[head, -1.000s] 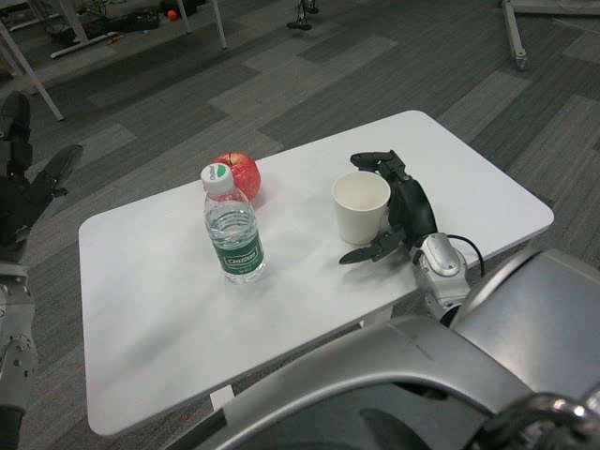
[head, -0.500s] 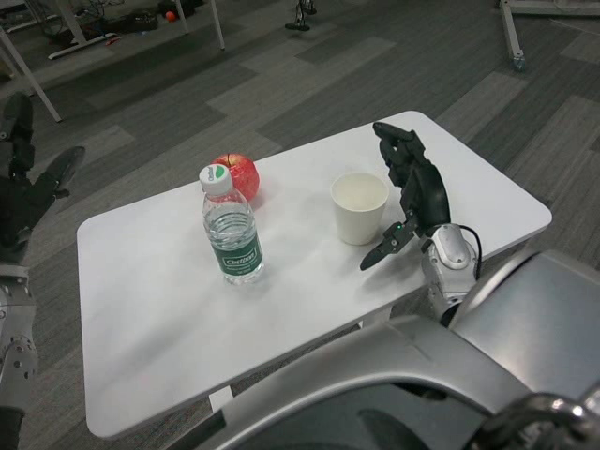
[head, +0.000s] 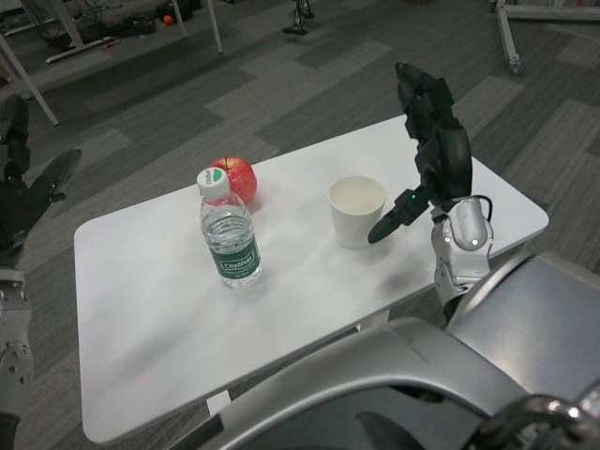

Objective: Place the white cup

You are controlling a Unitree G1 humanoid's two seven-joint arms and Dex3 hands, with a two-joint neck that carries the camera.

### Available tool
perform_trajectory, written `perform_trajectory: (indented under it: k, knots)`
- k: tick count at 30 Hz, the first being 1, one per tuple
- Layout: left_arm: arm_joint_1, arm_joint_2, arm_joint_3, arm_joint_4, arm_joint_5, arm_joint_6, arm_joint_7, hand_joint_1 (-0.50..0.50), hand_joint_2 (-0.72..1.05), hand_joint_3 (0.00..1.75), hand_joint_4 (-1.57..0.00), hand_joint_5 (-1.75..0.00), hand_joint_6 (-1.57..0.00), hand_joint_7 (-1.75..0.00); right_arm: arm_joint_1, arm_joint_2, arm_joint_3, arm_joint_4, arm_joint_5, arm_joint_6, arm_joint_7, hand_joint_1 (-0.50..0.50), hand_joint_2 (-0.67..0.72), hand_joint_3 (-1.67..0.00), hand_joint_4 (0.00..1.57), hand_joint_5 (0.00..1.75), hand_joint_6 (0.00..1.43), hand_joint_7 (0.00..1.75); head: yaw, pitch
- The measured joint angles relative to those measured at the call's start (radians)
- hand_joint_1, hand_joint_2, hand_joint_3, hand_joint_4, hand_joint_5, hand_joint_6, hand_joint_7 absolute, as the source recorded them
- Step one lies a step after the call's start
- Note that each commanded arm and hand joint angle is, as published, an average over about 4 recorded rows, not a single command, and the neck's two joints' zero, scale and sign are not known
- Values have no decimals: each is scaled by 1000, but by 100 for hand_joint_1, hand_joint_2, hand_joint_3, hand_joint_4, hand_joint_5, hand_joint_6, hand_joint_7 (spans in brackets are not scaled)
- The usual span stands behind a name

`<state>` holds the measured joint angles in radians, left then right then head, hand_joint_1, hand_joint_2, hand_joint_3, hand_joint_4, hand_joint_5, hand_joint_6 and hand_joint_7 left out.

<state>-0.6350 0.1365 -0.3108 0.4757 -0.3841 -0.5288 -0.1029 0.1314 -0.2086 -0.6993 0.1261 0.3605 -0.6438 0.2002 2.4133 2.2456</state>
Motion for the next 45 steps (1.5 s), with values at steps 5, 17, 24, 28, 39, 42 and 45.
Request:
perform_trajectory:
  k: [5,17,24,28,39,42,45]
  knots:
    - [0,1,0,0,-4,-1,0,-50,105,9,0,-21,0,-21,12,1,-27,-95,4,5,-7,-46,53,-8,0,0,0,56,-4,1]
    - [0,3,0,0,-19,-1,0,-50,105,9,0,-21,0,-21,36,1,-57,-269,18,17,-20,-46,53,-8,0,0,0,63,-6,5]
    - [0,5,1,0,-20,-1,0,-50,105,9,0,-21,0,-21,37,1,-38,-339,21,19,-41,-44,63,-8,0,0,0,70,-8,12]
    - [0,6,1,0,-20,-1,0,-50,105,9,0,-21,0,-21,37,0,-17,-356,29,20,-68,-42,69,-8,0,0,0,70,-10,14]
    - [0,7,2,0,-20,-1,0,-50,105,9,0,-21,0,-21,35,-2,30,-360,37,20,-92,-42,68,-8,0,0,0,75,-17,24]
    - [0,7,0,0,-20,-1,0,-50,105,9,0,-21,0,-21,35,-5,35,-360,37,20,-92,-42,66,-8,0,0,0,77,-19,28]
    - [0,7,-4,0,-20,-1,0,-50,105,9,0,-21,0,-21,34,-11,43,-360,37,20,-92,-42,66,-8,0,0,0,75,-26,34]
